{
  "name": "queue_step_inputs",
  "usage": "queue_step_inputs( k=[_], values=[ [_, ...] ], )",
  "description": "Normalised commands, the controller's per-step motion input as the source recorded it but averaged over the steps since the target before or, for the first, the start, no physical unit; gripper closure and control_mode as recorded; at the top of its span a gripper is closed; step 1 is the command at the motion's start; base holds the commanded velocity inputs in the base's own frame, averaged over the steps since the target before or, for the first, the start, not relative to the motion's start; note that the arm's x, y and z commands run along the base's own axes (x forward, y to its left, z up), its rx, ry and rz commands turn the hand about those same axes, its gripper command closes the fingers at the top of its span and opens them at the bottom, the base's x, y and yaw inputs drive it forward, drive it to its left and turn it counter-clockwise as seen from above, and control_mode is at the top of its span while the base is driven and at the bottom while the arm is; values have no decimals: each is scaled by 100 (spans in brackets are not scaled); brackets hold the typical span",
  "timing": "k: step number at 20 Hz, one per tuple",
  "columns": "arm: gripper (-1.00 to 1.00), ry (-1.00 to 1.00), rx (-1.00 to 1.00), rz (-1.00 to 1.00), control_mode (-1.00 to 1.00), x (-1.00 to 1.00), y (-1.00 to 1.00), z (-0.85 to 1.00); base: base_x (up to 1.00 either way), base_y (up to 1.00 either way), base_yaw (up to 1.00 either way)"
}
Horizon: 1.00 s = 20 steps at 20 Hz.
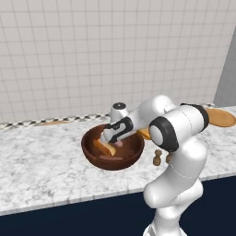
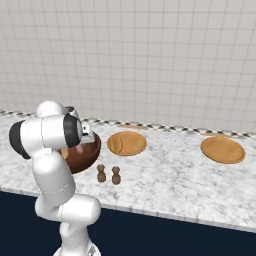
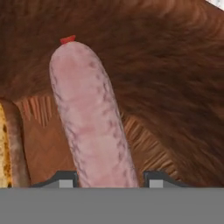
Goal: Place one bun and one sausage from the bowl on each plate.
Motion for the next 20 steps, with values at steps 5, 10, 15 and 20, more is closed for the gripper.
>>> queue_step_inputs(
  k=[5, 10, 15, 20],
  values=[
    [100, -5, 4, 0, -100, -56, -32, 61, 0, 0, 0],
    [100, -5, 16, -1, -100, -38, -60, 100, 0, 0, 0],
    [100, 6, 14, -15, -100, 4, -93, 76, 0, 0, 0],
    [100, 7, 12, -7, -100, 40, -100, 28, 0, 0, 0]
  ],
)
